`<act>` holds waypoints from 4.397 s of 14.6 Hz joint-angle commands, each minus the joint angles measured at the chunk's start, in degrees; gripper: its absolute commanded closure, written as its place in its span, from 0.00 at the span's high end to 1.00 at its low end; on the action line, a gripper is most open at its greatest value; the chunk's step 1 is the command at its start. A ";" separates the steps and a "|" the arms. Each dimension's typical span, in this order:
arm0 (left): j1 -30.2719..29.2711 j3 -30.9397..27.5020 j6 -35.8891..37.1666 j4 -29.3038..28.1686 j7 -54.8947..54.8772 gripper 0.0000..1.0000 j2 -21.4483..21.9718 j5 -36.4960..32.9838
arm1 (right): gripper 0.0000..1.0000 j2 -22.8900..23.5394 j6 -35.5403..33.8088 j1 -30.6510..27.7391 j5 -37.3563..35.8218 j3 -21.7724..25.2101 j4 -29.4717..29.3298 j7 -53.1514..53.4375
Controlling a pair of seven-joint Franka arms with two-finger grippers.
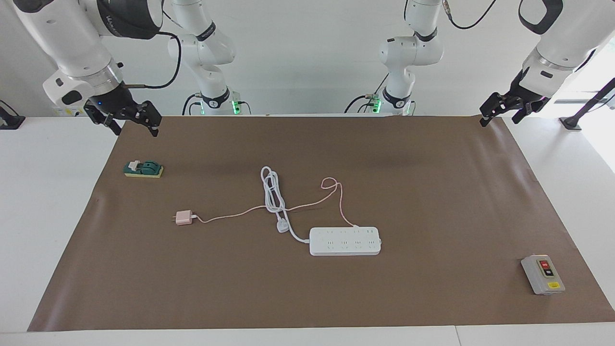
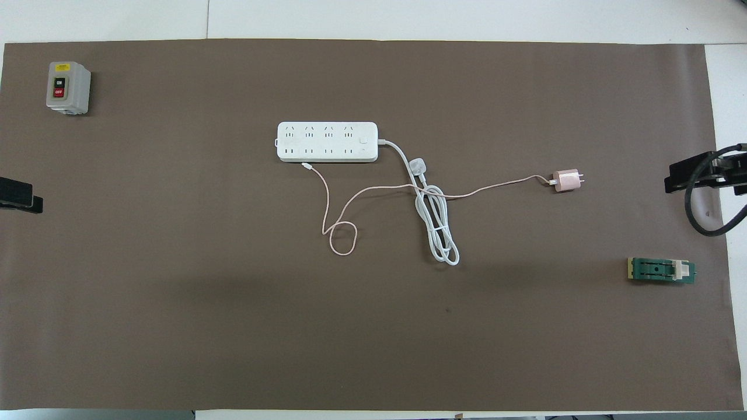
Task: Plug charger into power strip
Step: 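Reach the left gripper to the strip while the right gripper reaches the charger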
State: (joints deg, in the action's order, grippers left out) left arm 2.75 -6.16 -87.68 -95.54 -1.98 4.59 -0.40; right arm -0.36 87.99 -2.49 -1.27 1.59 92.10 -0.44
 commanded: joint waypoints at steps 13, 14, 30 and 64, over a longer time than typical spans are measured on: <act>0.50 0.62 1.11 -0.53 -0.22 1.00 0.42 0.75 | 1.00 0.10 3.06 -1.46 0.12 -0.54 1.15 -0.97; 0.58 0.71 1.11 -0.53 -0.22 1.00 0.33 0.75 | 1.00 0.10 3.07 -1.64 0.30 -0.54 1.59 -0.27; 2.96 0.89 3.99 9.47 0.67 1.00 -6.06 0.66 | 1.00 18.80 5.79 -10.08 24.02 -0.45 1.16 44.46; 7.44 1.33 -5.57 -10.71 -31.67 1.00 -23.57 92.13 | 1.00 42.20 8.61 -13.33 49.87 1.48 -4.39 37.09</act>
State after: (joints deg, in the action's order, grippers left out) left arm 8.58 -4.30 -91.53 -101.87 -30.99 -20.64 87.19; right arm 41.78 95.66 -15.69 46.65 3.44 86.66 38.54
